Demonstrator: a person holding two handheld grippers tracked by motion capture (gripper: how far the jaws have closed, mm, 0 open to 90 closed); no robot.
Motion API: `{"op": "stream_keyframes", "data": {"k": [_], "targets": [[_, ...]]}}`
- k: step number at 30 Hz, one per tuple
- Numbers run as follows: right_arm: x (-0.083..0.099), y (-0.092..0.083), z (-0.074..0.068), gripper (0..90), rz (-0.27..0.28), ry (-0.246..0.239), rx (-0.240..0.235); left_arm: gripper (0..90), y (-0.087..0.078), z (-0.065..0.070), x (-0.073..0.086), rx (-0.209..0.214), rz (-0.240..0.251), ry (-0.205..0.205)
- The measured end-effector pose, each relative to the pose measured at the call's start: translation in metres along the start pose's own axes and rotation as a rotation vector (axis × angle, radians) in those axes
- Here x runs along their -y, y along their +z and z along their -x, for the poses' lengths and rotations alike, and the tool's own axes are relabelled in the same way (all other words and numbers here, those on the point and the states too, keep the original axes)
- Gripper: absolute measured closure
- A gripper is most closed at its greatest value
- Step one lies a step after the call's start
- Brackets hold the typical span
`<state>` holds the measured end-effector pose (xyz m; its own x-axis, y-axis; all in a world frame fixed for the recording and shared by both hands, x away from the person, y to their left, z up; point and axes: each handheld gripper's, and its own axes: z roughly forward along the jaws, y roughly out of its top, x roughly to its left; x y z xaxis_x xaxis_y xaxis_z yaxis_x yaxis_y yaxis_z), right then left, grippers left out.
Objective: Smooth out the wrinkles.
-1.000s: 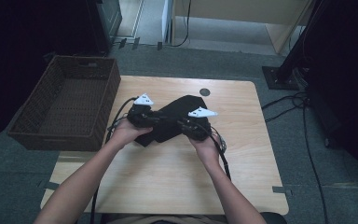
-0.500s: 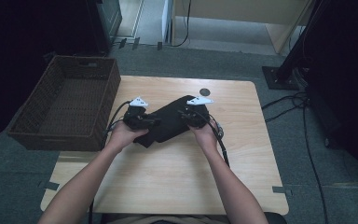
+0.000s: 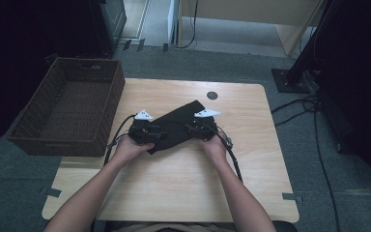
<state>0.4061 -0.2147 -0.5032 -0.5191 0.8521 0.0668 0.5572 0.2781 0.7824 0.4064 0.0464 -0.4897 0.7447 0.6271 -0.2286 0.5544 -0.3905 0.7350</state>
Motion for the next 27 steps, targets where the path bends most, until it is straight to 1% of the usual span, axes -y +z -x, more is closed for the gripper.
{"op": "stream_keyframes", "data": {"k": [2, 3, 5, 10, 12, 13, 14, 15, 16, 17, 18, 19, 21, 22, 23, 24, 26, 27], "targets": [[0.004, -0.003, -0.003, 51.1, 0.003, -0.006, 0.010, 49.6, 0.002, -0.002, 0.000, 0.006, 0.007, -0.008], [0.006, -0.004, -0.004, 51.2, 0.005, -0.011, 0.009, 49.8, 0.003, -0.004, -0.001, 0.000, 0.009, 0.001], [0.010, -0.008, -0.007, 51.3, 0.002, -0.002, 0.009, 49.9, 0.004, -0.005, -0.004, -0.012, 0.005, 0.009], [0.022, -0.022, -0.019, 52.1, -0.011, -0.027, 0.006, 48.9, 0.000, -0.008, -0.008, -0.025, -0.009, 0.015], [0.026, -0.030, -0.023, 52.2, -0.014, -0.014, -0.012, 48.7, -0.006, -0.008, -0.008, -0.031, -0.014, 0.029], [0.027, -0.033, -0.024, 52.7, -0.020, -0.012, -0.032, 48.6, -0.009, -0.008, -0.008, -0.033, -0.013, 0.033], [0.027, -0.037, -0.025, 55.1, -0.022, -0.006, -0.044, 48.3, -0.013, -0.009, -0.009, -0.035, -0.005, 0.034], [0.026, -0.042, -0.025, 58.2, -0.022, 0.001, -0.054, 48.1, -0.019, -0.009, -0.010, -0.035, 0.007, 0.032], [0.023, -0.047, -0.023, 59.8, -0.005, 0.010, -0.066, 47.9, -0.022, -0.010, -0.011, -0.039, 0.016, 0.029], [0.021, -0.050, -0.022, 61.4, 0.007, 0.020, -0.068, 48.0, -0.027, -0.010, -0.012, -0.044, 0.027, 0.028], [0.017, -0.054, -0.020, 63.1, 0.033, 0.033, -0.070, 48.0, -0.030, -0.010, -0.013, -0.047, 0.029, 0.027], [0.014, -0.056, -0.018, 65.1, 0.046, 0.034, -0.064, 48.5, -0.033, -0.010, -0.015, -0.050, 0.034, 0.018], [0.005, -0.058, -0.015, 68.9, 0.069, 0.033, -0.048, 52.1, -0.036, -0.008, -0.016, -0.043, 0.028, 0.019], [0.001, -0.057, -0.014, 71.9, 0.073, 0.027, -0.036, 53.6, -0.037, -0.006, -0.016, -0.037, 0.022, 0.019], [-0.003, -0.055, -0.013, 73.9, 0.068, 0.012, -0.024, 55.6, -0.037, -0.004, -0.015, -0.031, 0.018, 0.016], [-0.006, -0.052, -0.013, 75.6, 0.068, 0.011, -0.013, 55.5, -0.037, -0.002, -0.013, -0.026, 0.012, 0.020], [-0.009, -0.044, -0.010, 76.4, 0.059, 0.032, -0.014, 52.6, -0.032, 0.001, -0.005, -0.033, -0.002, 0.017], [-0.008, -0.039, -0.008, 76.4, 0.054, 0.052, -0.013, 48.8, -0.030, 0.001, -0.001, -0.035, -0.007, 0.015]]}}
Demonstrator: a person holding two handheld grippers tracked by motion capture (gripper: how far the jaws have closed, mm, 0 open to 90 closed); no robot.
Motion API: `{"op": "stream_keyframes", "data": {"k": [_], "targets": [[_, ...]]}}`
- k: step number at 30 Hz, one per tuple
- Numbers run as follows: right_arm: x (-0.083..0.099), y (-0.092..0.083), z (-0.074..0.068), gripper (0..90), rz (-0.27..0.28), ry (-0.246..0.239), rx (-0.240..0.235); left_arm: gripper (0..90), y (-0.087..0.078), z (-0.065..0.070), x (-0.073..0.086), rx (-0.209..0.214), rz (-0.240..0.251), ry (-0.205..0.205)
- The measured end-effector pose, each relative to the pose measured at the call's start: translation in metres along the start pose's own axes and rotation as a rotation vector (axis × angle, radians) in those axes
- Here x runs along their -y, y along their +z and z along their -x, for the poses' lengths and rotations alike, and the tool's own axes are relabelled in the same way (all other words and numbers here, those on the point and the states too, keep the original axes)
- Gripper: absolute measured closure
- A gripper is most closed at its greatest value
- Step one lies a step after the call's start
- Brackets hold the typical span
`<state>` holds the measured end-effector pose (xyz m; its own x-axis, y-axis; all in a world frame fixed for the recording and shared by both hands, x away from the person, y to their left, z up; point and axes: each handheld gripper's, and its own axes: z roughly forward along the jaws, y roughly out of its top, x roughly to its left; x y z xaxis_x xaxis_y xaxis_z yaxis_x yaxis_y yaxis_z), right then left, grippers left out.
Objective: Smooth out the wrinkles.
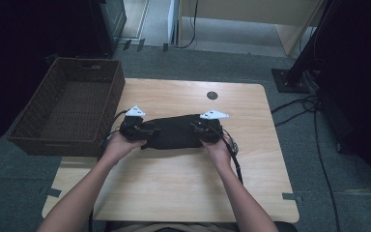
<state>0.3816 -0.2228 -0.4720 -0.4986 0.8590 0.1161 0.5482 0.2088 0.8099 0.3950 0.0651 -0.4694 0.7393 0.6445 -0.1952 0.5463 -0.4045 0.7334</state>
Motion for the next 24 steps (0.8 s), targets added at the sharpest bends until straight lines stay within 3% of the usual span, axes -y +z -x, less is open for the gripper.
{"op": "stream_keyframes", "data": {"k": [2, 7, 9, 13, 19, 24], "targets": [[0.003, 0.006, 0.002, 74.7, -0.015, 0.009, 0.014, 44.0, 0.005, 0.000, 0.009, 0.001, -0.005, -0.012], [0.015, 0.014, 0.006, 64.0, -0.047, -0.025, 0.032, 41.2, 0.008, -0.004, 0.022, 0.020, 0.035, -0.060], [0.020, 0.014, 0.008, 62.1, -0.047, 0.000, 0.020, 41.2, 0.011, -0.005, 0.025, 0.037, 0.035, -0.077], [0.030, 0.009, 0.011, 61.7, -0.043, 0.032, 0.005, 41.8, 0.012, -0.002, 0.027, 0.068, 0.032, -0.077], [0.040, -0.005, 0.014, 62.0, -0.042, 0.022, 0.008, 41.9, 0.013, 0.014, 0.030, 0.085, 0.026, -0.055], [0.046, -0.013, 0.012, 61.8, -0.046, 0.013, 0.004, 41.9, 0.011, 0.016, 0.030, 0.095, 0.024, -0.047]]}}
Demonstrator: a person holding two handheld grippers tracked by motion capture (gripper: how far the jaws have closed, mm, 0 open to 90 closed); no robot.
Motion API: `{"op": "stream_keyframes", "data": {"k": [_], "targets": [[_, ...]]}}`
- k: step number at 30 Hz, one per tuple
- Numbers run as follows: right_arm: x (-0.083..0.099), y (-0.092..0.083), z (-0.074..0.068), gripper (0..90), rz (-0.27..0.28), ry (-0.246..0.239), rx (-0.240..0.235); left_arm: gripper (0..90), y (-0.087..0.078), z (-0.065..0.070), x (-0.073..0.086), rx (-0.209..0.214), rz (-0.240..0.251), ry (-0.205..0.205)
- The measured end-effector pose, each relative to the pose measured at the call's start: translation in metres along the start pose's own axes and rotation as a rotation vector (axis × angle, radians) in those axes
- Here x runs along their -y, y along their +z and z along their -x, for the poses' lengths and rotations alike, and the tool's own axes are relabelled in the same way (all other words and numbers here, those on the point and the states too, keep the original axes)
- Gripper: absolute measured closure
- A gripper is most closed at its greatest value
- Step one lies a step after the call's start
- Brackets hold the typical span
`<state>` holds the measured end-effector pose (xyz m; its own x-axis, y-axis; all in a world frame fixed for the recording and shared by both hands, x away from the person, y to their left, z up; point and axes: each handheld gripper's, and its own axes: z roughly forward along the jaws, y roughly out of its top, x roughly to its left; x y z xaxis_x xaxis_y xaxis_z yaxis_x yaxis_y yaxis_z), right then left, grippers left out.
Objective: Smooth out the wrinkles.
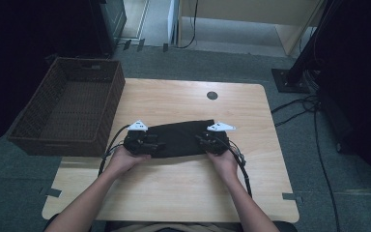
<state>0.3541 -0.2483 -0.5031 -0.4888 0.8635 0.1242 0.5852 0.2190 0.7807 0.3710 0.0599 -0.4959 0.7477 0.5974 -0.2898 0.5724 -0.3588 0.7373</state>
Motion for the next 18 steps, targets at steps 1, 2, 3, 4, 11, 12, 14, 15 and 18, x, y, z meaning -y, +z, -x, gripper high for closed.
{"op": "stream_keyframes", "data": {"k": [1, 2, 3, 4, 11, 12, 14, 15, 18], "targets": [[0.000, 0.000, 0.000, 61.8, 0.002, -0.003, 0.000, 41.9, 0.000, 0.000, 0.000, -0.002, -0.004, 0.002], [0.001, 0.000, 0.000, 61.8, 0.003, -0.005, 0.004, 41.9, 0.000, 0.001, -0.001, -0.005, -0.006, 0.004], [0.001, -0.001, -0.001, 61.9, 0.003, -0.001, 0.003, 42.0, 0.000, 0.002, 0.000, -0.003, -0.010, 0.010], [0.002, -0.002, -0.001, 61.9, 0.003, -0.001, 0.004, 42.1, 0.000, 0.002, 0.000, 0.000, -0.012, 0.012], [0.011, -0.011, -0.002, 61.7, 0.019, 0.000, -0.003, 42.5, 0.001, 0.004, 0.000, 0.016, -0.014, 0.021], [0.011, -0.010, -0.002, 61.7, 0.013, -0.004, -0.003, 42.8, 0.001, 0.005, 0.000, 0.018, -0.017, 0.018], [0.008, -0.008, 0.000, 61.8, 0.012, -0.022, 0.009, 45.2, 0.000, 0.009, 0.001, 0.028, -0.021, 0.024], [0.007, -0.006, 0.001, 62.0, 0.014, -0.020, 0.013, 45.3, 0.000, 0.010, 0.002, 0.030, -0.022, 0.027], [0.003, -0.001, 0.004, 62.4, 0.015, -0.013, 0.016, 45.1, -0.001, 0.014, 0.003, 0.029, -0.023, 0.021]]}}
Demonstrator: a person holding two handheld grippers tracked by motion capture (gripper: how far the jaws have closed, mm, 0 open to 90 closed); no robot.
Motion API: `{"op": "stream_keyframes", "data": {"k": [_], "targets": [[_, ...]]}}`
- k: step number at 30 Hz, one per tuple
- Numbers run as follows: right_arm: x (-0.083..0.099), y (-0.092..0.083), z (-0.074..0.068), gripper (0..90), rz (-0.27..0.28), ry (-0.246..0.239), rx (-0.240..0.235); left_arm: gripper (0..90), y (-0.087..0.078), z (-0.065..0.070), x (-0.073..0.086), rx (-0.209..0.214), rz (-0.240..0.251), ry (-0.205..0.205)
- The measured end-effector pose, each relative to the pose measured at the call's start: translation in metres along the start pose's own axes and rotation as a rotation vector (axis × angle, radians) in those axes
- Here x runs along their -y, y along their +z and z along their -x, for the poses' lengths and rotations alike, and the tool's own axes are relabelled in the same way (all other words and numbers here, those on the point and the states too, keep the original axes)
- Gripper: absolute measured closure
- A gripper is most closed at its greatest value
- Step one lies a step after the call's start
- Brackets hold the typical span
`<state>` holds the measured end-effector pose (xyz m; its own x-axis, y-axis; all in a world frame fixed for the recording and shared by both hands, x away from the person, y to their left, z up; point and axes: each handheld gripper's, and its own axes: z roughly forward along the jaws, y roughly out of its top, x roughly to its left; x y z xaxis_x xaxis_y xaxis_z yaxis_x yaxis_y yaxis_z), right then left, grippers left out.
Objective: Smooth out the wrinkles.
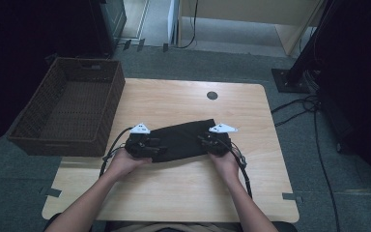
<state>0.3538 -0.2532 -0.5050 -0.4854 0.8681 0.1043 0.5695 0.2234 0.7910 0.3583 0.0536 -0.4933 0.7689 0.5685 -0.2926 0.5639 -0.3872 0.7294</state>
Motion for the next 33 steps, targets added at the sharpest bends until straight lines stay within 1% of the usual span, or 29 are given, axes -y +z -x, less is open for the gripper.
{"op": "stream_keyframes", "data": {"k": [2, 5, 7, 9, 10, 12, 13, 14, 15, 16, 17, 19, 20, 21, 23, 24, 26, 27, 29, 30, 31, 33], "targets": [[-0.006, 0.006, 0.000, 62.7, -0.005, -0.013, -0.001, 45.2, -0.001, 0.000, 0.000, 0.000, -0.005, 0.002], [-0.015, 0.018, 0.002, 62.3, -0.005, -0.032, 0.006, 48.5, -0.003, 0.001, 0.001, 0.001, -0.005, 0.000], [-0.021, 0.025, 0.003, 62.1, -0.004, -0.031, 0.011, 49.4, -0.002, 0.003, 0.002, 0.004, -0.003, -0.002], [-0.028, 0.033, 0.004, 61.9, 0.000, -0.011, 0.015, 49.3, -0.001, 0.006, 0.003, 0.003, 0.000, 0.004], [-0.030, 0.033, 0.004, 62.2, -0.005, 0.002, 0.018, 49.1, -0.002, 0.006, 0.002, 0.001, -0.001, 0.002], [-0.037, 0.030, 0.002, 63.0, 0.005, 0.013, 0.016, 48.2, -0.004, 0.005, 0.000, 0.005, 0.002, 0.003], [-0.041, 0.025, -0.003, 63.2, 0.031, 0.026, -0.002, 47.7, -0.006, 0.004, -0.002, 0.002, 0.003, 0.005], [-0.042, 0.023, -0.006, 63.1, 0.043, 0.021, -0.010, 47.1, -0.008, 0.003, -0.004, -0.002, 0.007, 0.005], [-0.045, 0.020, -0.014, 62.7, 0.051, 0.003, -0.020, 46.9, -0.009, 0.002, -0.006, -0.007, 0.007, 0.008], [-0.045, 0.020, -0.019, 61.7, 0.052, -0.009, -0.026, 46.8, -0.011, 0.000, -0.010, -0.013, 0.013, 0.007], [-0.045, 0.020, -0.027, 60.4, 0.053, -0.024, -0.036, 46.8, -0.013, -0.001, -0.013, -0.017, 0.015, 0.009], [-0.044, 0.019, -0.037, 58.5, 0.056, -0.026, -0.051, 46.5, -0.018, -0.004, -0.017, -0.024, 0.029, 0.002], [-0.042, 0.019, -0.044, 57.1, 0.059, -0.021, -0.069, 46.2, -0.019, -0.006, -0.019, -0.027, 0.031, -0.002], [-0.041, 0.019, -0.048, 56.8, 0.063, -0.028, -0.070, 46.2, -0.021, -0.007, -0.022, -0.032, 0.032, -0.002], [-0.038, 0.020, -0.060, 55.9, 0.063, -0.061, -0.074, 45.7, -0.025, -0.012, -0.029, -0.039, 0.031, -0.008], [-0.036, 0.023, -0.065, 54.6, 0.042, -0.078, -0.075, 45.3, -0.027, -0.013, -0.032, -0.041, 0.033, -0.011], [-0.032, 0.030, -0.069, 54.1, 0.013, -0.097, -0.070, 45.1, -0.031, -0.018, -0.040, -0.055, 0.042, -0.013], [-0.029, 0.034, -0.067, 54.2, 0.010, -0.096, -0.075, 45.1, -0.034, -0.021, -0.043, -0.060, 0.043, -0.016], [-0.026, 0.036, -0.062, 54.4, 0.021, -0.057, -0.108, 45.0, -0.037, -0.025, -0.049, -0.072, 0.048, -0.021], [-0.025, 0.037, -0.059, 54.5, 0.019, -0.027, -0.124, 44.8, -0.040, -0.027, -0.052, -0.082, 0.045, -0.016], [-0.023, 0.037, -0.057, 54.7, 0.024, -0.019, -0.136, 44.5, -0.043, -0.029, -0.055, -0.090, 0.044, -0.014], [-0.021, 0.035, -0.058, 54.8, 0.023, -0.039, -0.130, 44.2, -0.048, -0.033, -0.061, -0.096, 0.046, -0.015]]}}
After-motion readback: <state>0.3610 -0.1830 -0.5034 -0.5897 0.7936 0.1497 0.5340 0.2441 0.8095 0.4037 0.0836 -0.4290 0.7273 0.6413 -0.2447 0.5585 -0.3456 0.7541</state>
